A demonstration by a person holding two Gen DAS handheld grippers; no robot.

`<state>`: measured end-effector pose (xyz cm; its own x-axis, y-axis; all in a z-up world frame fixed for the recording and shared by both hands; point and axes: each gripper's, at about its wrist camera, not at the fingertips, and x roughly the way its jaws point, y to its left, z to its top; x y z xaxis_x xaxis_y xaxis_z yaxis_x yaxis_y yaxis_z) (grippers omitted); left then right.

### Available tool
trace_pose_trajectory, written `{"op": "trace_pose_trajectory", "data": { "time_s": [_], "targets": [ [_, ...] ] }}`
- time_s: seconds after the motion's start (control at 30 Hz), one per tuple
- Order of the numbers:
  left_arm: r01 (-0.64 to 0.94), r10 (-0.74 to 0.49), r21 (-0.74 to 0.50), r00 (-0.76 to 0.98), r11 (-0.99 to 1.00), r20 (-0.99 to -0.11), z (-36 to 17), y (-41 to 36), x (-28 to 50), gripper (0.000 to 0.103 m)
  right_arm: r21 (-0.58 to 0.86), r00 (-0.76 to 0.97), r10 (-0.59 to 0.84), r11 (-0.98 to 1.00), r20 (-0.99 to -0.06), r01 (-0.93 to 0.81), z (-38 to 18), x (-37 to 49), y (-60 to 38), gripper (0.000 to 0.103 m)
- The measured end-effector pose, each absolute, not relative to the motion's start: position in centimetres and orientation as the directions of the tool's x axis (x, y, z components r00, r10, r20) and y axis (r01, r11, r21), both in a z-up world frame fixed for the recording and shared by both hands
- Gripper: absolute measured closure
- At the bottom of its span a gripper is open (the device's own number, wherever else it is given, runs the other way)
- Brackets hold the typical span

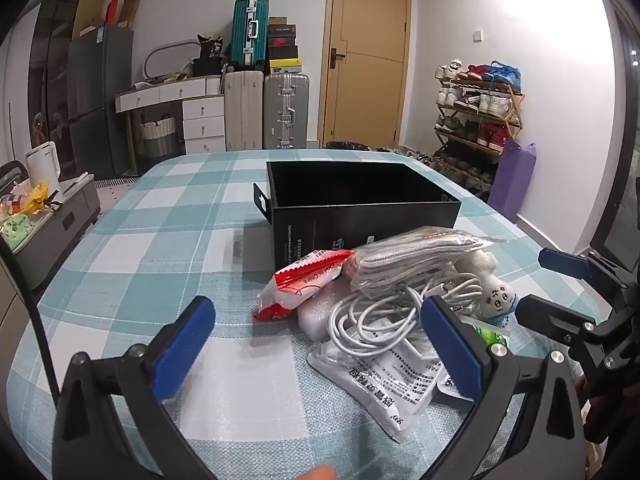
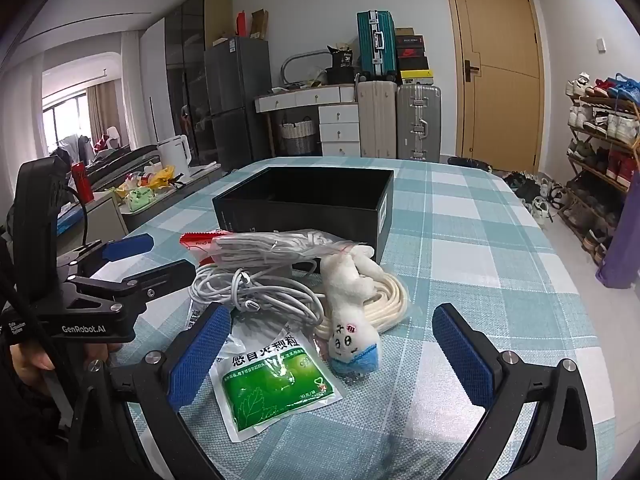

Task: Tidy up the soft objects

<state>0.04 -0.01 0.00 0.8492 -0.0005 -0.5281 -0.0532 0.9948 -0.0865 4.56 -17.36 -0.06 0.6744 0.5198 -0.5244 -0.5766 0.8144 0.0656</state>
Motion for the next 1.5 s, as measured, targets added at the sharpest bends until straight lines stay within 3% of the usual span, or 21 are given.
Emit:
{"op": "trace_pose_trajectory", "data": {
  "time_s": [1.5],
  "targets": [
    [-0.050, 0.014, -0.056, 0.855, 0.997, -0.518, 0.15, -0.18, -0.23, 0.000, 0.058, 0.678, 0.518, 0.814, -0.522, -0.578, 0.04, 4.58, -17.30, 0.000]
  ]
}}
